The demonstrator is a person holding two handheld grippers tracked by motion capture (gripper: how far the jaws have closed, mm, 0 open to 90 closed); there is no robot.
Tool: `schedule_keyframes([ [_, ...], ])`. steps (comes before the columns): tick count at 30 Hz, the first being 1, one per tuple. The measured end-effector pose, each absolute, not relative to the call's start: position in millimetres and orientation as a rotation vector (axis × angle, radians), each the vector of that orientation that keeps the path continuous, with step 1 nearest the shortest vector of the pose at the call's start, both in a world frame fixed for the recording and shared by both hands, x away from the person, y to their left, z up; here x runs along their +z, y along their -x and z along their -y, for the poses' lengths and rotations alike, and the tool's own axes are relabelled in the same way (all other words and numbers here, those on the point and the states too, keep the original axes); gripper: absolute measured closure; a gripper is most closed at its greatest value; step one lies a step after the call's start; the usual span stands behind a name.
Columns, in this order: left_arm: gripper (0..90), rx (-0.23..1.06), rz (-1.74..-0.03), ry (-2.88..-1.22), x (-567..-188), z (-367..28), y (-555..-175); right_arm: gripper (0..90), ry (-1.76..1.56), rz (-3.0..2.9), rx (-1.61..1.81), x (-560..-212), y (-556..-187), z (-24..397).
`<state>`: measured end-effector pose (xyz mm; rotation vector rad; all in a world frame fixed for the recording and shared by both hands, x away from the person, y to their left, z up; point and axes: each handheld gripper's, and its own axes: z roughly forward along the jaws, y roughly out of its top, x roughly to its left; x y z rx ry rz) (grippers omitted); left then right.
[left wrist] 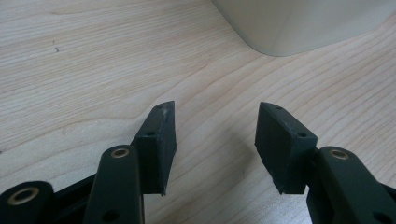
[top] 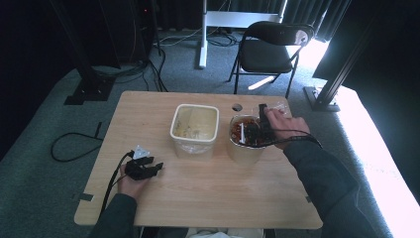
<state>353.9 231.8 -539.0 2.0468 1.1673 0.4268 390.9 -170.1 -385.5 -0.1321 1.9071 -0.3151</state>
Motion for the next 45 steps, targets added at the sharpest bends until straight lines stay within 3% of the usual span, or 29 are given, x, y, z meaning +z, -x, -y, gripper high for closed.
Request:
schedule_keyframes([
  [21,48.8,0.425,-1.169,-2.045,-539,-233,-354,34.1,-0.007,-1.919,-0.255,-381,-398,178],
  [34,48.8,0.428,-1.167,-2.046,-539,-232,-354,34.1,-0.587,-2.127,0.475,-353,-416,221],
  [37,48.8,0.429,-1.167,-2.047,-539,-232,-354,34.2,-0.786,-2.146,0.780,-347,-424,244],
  [45,48.8,0.429,-1.166,-2.048,-539,-232,-354,34.2,-1.004,-2.118,1.156,-345,-430,275],
])
